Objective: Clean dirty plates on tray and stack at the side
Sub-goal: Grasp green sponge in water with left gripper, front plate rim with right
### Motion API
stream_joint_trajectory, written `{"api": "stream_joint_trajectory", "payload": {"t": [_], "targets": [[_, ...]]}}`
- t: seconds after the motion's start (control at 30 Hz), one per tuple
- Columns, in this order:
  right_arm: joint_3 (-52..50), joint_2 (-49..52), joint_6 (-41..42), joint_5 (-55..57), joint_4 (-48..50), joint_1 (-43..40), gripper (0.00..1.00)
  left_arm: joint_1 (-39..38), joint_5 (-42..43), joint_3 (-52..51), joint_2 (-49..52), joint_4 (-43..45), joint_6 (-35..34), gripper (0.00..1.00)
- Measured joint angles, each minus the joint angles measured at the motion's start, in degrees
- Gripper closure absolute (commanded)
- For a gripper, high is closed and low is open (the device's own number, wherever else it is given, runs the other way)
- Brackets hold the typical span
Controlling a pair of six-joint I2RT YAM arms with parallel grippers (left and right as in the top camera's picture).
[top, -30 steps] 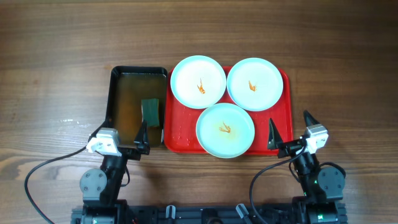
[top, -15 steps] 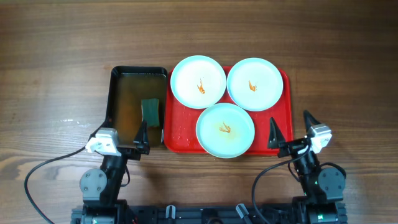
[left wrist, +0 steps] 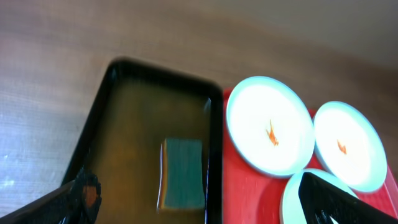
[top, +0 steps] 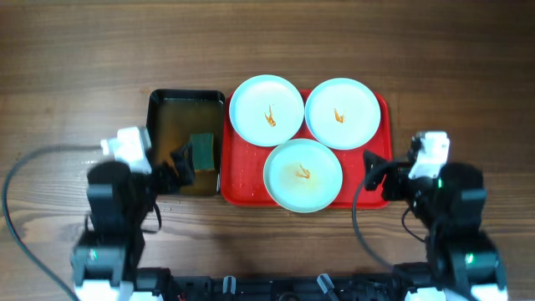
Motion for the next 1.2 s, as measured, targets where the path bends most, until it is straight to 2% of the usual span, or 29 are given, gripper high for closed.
{"api": "stream_joint_trajectory", "payload": {"t": [0.17, 0.23, 0.37, 0.5, 0.63, 0.7, 0.9, 1.0, 1.1, 1.2], "targets": [[12.92, 16.31, -2.43, -2.12, -8.83, 0.00, 0.01, 0.00, -0.24, 19.63, 21.79, -17.79, -0.02, 0.00], [14.03, 18.75, -2.58, -4.87, -8.31, 0.00, 0.01, 0.00, -0.22, 22.01, 26.36, -19.43, -0.02, 0.00], [14.14, 22.14, -2.58, -7.10, -7.91, 0.00, 0.00, 0.00, -0.22, 22.53, 34.03, -18.84, -0.02, 0.00], [14.14, 24.33, -2.58, -7.58, -7.93, 0.00, 0.01, -0.22, 0.48, 22.53, 39.54, -10.88, 0.00, 0.00], [14.14, 25.73, -2.58, -7.58, -7.96, 0.00, 0.01, -3.93, -0.44, 22.53, 44.50, -7.39, 1.27, 0.04], [14.14, 26.38, -2.58, -7.58, -7.98, 0.00, 0.00, -6.78, -2.45, 22.56, 48.68, -7.19, 1.73, 0.12], [14.14, 27.06, -2.58, -7.58, -8.15, 0.00, 0.00, -8.28, -4.98, 22.56, 56.24, -7.41, 1.97, 0.19], [14.14, 27.06, -2.58, -7.58, -8.15, 0.00, 0.01, -8.28, -4.94, 22.56, 58.62, -7.39, 1.46, 0.34], [14.14, 27.06, -2.58, -7.58, -8.15, 0.00, 0.01, -8.28, -4.87, 22.56, 61.16, -7.61, 1.07, 0.67], [14.14, 27.06, -2.58, -7.58, -8.20, 0.00, 0.01, -8.33, -4.46, 22.60, 61.88, -7.65, 1.18, 0.87]]}}
